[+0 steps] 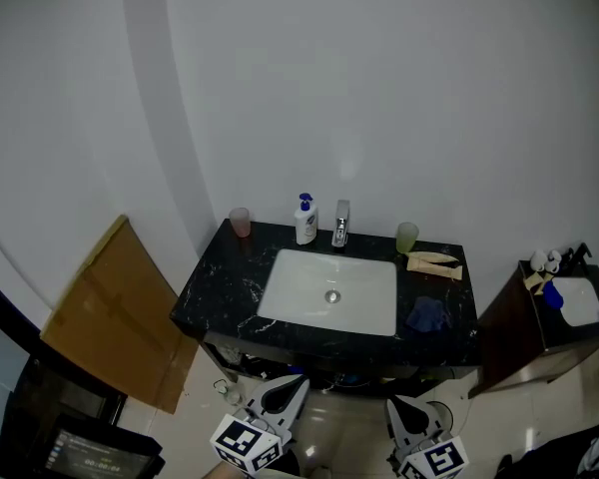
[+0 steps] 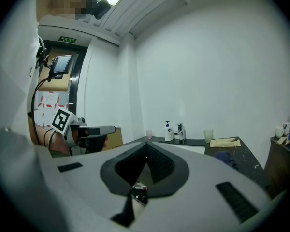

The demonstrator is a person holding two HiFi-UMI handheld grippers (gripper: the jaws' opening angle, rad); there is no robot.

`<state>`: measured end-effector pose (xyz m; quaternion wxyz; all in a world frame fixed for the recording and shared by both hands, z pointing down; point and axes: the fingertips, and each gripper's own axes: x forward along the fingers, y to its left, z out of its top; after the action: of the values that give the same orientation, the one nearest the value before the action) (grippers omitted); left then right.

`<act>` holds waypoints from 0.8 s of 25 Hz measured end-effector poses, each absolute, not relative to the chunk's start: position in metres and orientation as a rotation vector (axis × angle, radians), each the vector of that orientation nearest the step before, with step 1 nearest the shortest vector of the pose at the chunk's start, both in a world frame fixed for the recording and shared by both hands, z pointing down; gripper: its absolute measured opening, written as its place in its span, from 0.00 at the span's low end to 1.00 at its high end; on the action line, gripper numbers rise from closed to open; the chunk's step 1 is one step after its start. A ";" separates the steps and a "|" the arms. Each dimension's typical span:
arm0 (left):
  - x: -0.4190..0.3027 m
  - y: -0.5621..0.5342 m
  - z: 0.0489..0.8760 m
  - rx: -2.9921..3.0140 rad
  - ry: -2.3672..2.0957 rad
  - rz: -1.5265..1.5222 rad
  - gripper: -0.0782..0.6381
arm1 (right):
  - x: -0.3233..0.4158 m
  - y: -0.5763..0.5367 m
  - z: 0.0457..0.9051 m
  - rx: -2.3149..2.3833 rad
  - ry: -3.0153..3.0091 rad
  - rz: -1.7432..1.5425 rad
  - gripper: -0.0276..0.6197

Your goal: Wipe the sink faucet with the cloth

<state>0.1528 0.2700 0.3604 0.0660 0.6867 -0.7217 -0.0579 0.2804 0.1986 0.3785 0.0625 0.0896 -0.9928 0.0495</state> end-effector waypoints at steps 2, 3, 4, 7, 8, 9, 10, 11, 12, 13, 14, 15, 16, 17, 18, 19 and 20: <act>0.151 0.266 0.362 2.058 -2.177 -0.166 0.11 | 0.278 0.194 0.381 0.264 -2.999 0.165 0.05; 0.149 0.264 0.363 2.055 -2.177 -0.165 0.11 | 0.275 0.191 0.381 0.260 -2.999 0.169 0.05; 0.146 0.260 0.363 2.052 -2.179 -0.164 0.11 | 0.272 0.188 0.382 0.257 -2.999 0.171 0.05; 0.129 0.245 0.365 2.043 -2.179 -0.167 0.11 | 0.258 0.174 0.385 0.257 -2.992 0.169 0.05; 0.123 0.239 0.366 2.044 -2.176 -0.169 0.11 | 0.252 0.168 0.386 0.261 -2.988 0.169 0.05; 0.117 0.232 0.368 2.044 -2.170 -0.169 0.11 | 0.245 0.161 0.388 0.268 -2.983 0.168 0.05; 0.109 0.225 0.369 2.047 -2.163 -0.171 0.11 | 0.238 0.154 0.390 0.277 -2.978 0.166 0.05; 0.101 0.217 0.371 2.054 -2.154 -0.175 0.11 | 0.231 0.147 0.391 0.288 -2.973 0.164 0.05; 0.092 0.208 0.374 2.064 -2.145 -0.179 0.11 | 0.222 0.139 0.393 0.299 -2.969 0.162 0.05; 0.082 0.199 0.376 2.074 -2.135 -0.181 0.11 | 0.213 0.131 0.393 0.310 -2.967 0.159 0.05; 0.072 0.190 0.377 2.084 -2.125 -0.181 0.11 | 0.203 0.123 0.392 0.320 -2.968 0.157 0.05; 0.061 0.180 0.377 2.095 -2.116 -0.180 0.11 | 0.193 0.115 0.390 0.329 -2.969 0.154 0.05; 0.050 0.170 0.378 2.110 -2.107 -0.180 0.11 | 0.181 0.107 0.388 0.337 -2.969 0.152 0.05; 0.038 0.160 0.377 2.125 -2.097 -0.180 0.11 | 0.169 0.098 0.384 0.347 -2.969 0.151 0.05; 0.025 0.148 0.375 2.138 -2.088 -0.180 0.11 | 0.155 0.088 0.381 0.355 -2.969 0.150 0.05; 0.012 0.137 0.372 2.150 -2.079 -0.180 0.11 | 0.140 0.079 0.378 0.362 -2.970 0.148 0.05; 0.000 0.127 0.369 2.163 -2.073 -0.178 0.11 | 0.127 0.071 0.376 0.366 -2.972 0.142 0.05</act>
<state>-0.0003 0.1273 0.3688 0.0701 0.7190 -0.6889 -0.0591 0.1266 0.0708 0.3758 0.0718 0.1217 -0.9888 0.0472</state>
